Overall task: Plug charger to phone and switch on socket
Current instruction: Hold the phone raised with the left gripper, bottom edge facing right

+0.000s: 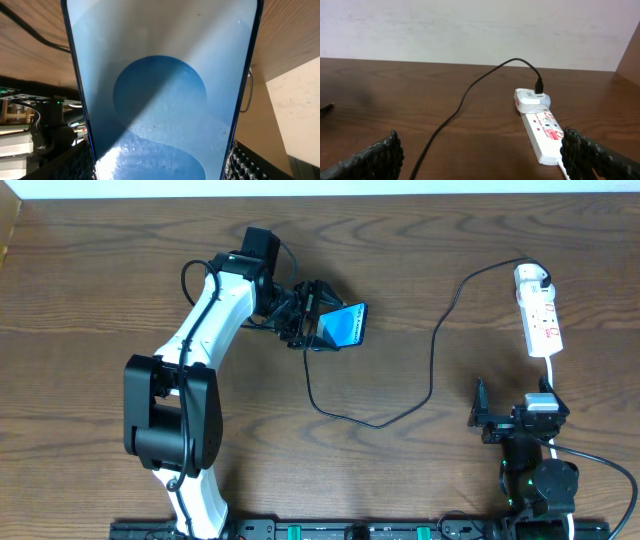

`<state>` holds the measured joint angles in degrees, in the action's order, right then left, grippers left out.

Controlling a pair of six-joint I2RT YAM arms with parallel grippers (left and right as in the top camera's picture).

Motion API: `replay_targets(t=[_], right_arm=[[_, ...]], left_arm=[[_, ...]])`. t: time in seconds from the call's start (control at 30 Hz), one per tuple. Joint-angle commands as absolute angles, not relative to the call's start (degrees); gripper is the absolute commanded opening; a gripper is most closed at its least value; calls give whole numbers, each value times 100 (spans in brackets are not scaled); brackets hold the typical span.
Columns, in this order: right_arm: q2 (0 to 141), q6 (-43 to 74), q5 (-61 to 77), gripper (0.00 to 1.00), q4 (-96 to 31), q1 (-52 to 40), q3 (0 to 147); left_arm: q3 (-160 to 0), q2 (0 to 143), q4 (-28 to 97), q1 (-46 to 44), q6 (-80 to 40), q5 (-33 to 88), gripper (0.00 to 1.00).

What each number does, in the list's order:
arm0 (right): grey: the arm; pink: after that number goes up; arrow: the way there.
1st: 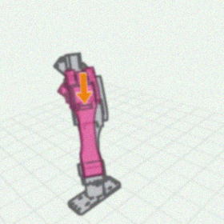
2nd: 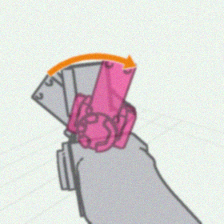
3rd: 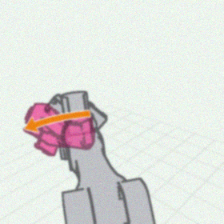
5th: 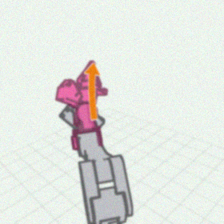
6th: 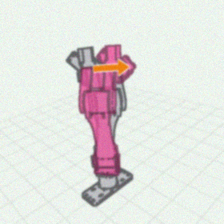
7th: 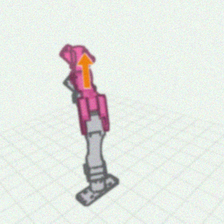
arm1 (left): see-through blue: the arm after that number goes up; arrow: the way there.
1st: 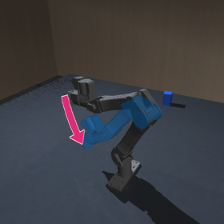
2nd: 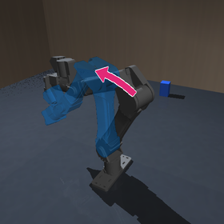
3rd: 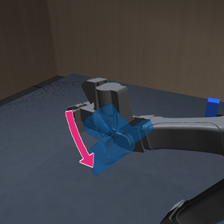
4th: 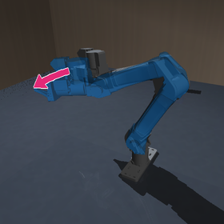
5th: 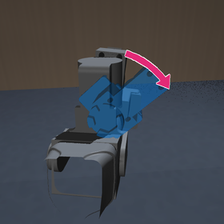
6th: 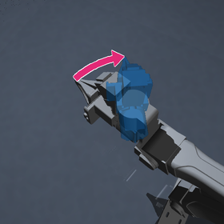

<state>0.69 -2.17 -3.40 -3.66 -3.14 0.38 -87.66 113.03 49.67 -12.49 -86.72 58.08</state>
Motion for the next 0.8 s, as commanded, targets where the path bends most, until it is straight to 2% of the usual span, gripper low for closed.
replay_targets(t=[0.0, 0.27, 0.5, 0.77], right_arm=[[32, -285, -351, 99, -333, -342, 32], [32, -283, -899, 99, -296, -342, 32], [56, -154, -152, 99, -62, -342, 34], [631, 40, 416, 99, 119, -309, 322]], left_arm=[[-8809, 11157, 4980, -1247, -8512, 5843, 63], [-8809, 11157, 4987, -1345, -8425, 5103, 63], [-8809, 11157, 4987, -1396, -8407, 3675, 63], [-8809, 11157, 4982, -1396, -8313, 3179, 63]])
